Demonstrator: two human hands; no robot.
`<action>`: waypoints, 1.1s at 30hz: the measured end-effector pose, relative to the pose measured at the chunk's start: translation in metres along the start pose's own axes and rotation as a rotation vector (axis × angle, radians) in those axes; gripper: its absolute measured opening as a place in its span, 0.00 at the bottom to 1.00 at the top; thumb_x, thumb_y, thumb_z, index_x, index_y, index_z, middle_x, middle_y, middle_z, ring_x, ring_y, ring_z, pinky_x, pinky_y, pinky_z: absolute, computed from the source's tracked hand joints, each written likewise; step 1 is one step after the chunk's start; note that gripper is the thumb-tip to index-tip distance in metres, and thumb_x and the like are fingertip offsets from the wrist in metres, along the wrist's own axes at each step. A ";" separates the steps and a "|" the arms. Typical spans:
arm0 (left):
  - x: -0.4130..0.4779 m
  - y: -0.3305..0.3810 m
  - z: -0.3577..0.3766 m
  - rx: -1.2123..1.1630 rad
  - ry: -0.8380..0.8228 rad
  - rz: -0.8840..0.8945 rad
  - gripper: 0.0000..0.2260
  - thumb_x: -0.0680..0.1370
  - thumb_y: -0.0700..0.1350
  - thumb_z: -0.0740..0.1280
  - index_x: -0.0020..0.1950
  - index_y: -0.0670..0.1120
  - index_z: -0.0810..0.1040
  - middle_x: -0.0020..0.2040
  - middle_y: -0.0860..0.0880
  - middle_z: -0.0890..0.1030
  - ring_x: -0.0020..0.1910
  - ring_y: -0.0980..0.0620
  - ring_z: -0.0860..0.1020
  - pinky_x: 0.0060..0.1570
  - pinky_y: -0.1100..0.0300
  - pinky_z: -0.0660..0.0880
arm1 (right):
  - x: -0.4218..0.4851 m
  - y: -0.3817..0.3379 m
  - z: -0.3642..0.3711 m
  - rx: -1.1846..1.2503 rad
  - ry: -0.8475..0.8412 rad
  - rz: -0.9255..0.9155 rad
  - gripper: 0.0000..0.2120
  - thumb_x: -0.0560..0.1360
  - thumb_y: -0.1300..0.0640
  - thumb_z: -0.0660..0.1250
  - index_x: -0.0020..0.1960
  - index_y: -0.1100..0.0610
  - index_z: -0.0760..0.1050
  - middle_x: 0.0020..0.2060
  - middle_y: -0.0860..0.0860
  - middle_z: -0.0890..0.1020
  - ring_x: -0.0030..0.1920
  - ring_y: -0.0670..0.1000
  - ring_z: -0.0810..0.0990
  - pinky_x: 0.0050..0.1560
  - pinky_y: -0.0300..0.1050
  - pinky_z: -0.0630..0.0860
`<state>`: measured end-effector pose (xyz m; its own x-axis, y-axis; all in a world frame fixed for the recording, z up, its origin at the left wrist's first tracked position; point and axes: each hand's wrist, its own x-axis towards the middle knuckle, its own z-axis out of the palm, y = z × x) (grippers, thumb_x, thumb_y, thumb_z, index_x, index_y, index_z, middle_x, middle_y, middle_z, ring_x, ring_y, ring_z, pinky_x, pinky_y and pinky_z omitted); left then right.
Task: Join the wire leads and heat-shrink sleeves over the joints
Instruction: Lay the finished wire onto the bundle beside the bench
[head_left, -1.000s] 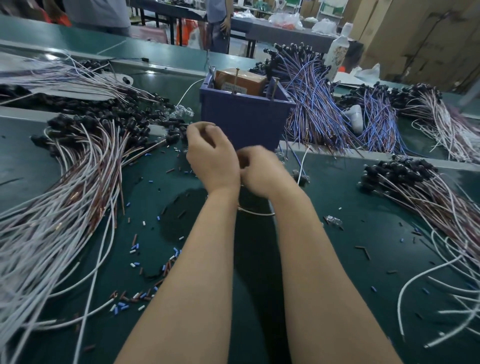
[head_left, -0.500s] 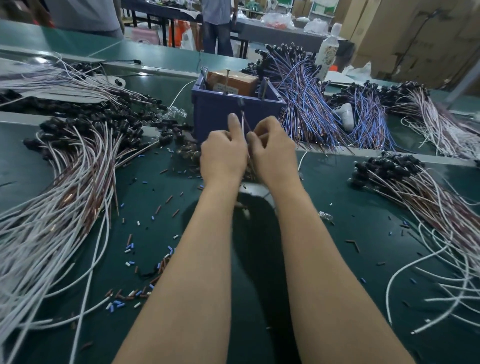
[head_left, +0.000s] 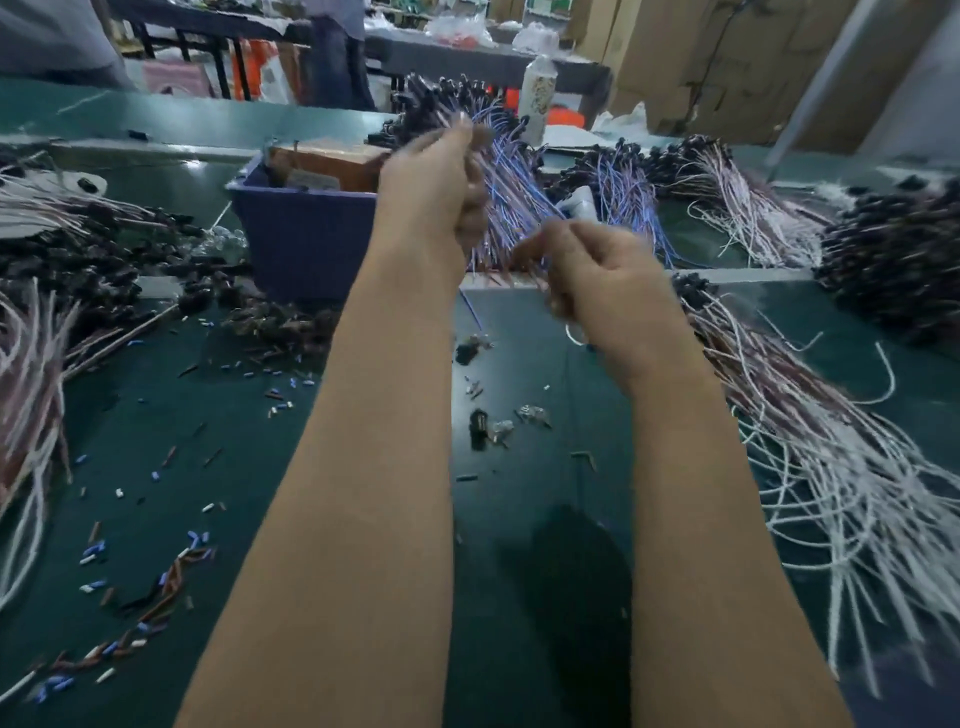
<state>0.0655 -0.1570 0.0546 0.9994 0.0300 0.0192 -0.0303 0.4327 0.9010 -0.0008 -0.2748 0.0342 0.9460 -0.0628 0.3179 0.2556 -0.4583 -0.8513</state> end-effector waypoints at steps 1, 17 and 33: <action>0.000 0.002 0.013 -0.118 -0.031 -0.007 0.12 0.82 0.46 0.59 0.42 0.44 0.76 0.24 0.54 0.68 0.20 0.61 0.64 0.21 0.68 0.59 | -0.001 -0.002 -0.017 -0.093 0.114 -0.044 0.13 0.82 0.54 0.58 0.52 0.58 0.80 0.27 0.43 0.73 0.28 0.39 0.71 0.32 0.32 0.68; -0.043 -0.153 0.174 0.013 -0.197 -0.506 0.09 0.80 0.38 0.57 0.58 0.38 0.71 0.44 0.44 0.76 0.41 0.51 0.75 0.39 0.61 0.71 | -0.036 0.106 -0.143 -0.688 0.201 0.679 0.05 0.75 0.58 0.68 0.47 0.59 0.80 0.46 0.56 0.83 0.48 0.57 0.80 0.47 0.44 0.73; -0.013 -0.087 0.079 -0.019 0.105 -0.071 0.08 0.79 0.37 0.59 0.41 0.46 0.71 0.37 0.49 0.75 0.34 0.53 0.72 0.36 0.62 0.69 | 0.013 0.045 -0.034 -0.386 0.300 0.183 0.09 0.75 0.55 0.65 0.51 0.58 0.79 0.47 0.55 0.83 0.52 0.55 0.80 0.53 0.44 0.74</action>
<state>0.0571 -0.2661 0.0097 0.9916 0.0924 -0.0906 0.0390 0.4538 0.8902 0.0164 -0.3267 0.0143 0.8554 -0.3974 0.3322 -0.0539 -0.7063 -0.7058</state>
